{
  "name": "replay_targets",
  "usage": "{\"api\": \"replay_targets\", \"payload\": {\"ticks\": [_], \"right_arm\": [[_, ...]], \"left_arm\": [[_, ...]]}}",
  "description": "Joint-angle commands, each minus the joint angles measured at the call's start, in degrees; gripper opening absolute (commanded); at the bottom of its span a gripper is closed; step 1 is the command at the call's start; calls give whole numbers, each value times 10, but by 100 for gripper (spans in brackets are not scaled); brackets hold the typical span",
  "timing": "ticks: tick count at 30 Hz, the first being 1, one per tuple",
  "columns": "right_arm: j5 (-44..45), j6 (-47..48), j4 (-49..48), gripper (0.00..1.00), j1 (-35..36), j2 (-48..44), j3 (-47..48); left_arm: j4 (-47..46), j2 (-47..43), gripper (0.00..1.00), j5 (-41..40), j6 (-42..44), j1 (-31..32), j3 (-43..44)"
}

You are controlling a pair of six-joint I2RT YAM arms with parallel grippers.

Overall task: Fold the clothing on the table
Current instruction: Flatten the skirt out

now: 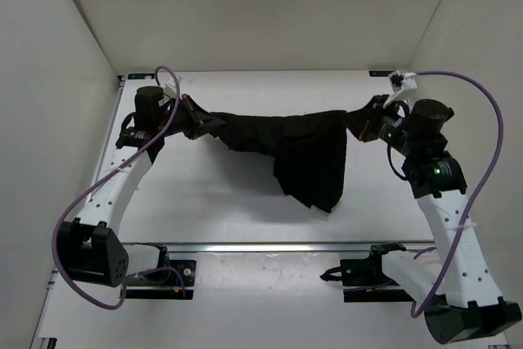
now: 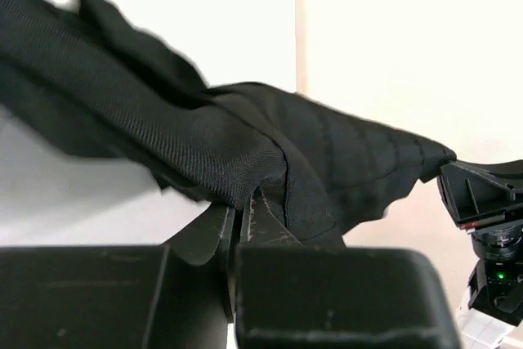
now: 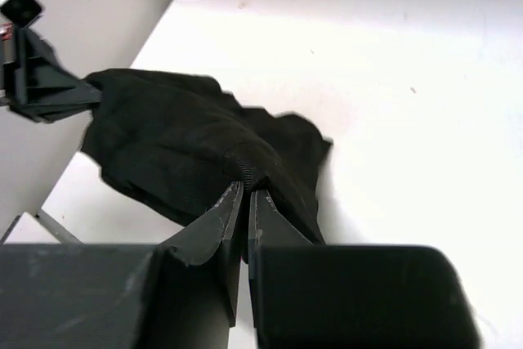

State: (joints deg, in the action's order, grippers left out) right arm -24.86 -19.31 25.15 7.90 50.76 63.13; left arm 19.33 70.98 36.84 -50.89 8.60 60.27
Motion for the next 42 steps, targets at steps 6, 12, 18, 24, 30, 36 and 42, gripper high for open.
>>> {"api": "replay_targets", "payload": {"ticks": [6, 12, 18, 24, 30, 36, 42], "right_arm": [[-51, 33, -108, 0, -8, 245, 224], [-33, 56, -63, 0, 4, 321, 438], [-79, 7, -110, 0, -47, 254, 197], [-93, 2, -100, 0, -47, 192, -99], [-33, -20, -42, 31, 5, 114, -275], [6, -43, -3, 77, 1, 83, -316], [34, -78, 36, 77, 29, 85, -353]], "left_arm": [[-91, 212, 0, 39, -64, -4, 246], [-67, 278, 0, 48, -77, -35, 432], [-141, 197, 0, 64, -79, -42, 192], [-175, 157, 6, 79, -57, -26, -109], [-31, 131, 38, 44, 71, -16, -234], [96, 65, 52, -47, 112, 31, -231], [123, 0, 54, -142, 105, 79, -282]]}}
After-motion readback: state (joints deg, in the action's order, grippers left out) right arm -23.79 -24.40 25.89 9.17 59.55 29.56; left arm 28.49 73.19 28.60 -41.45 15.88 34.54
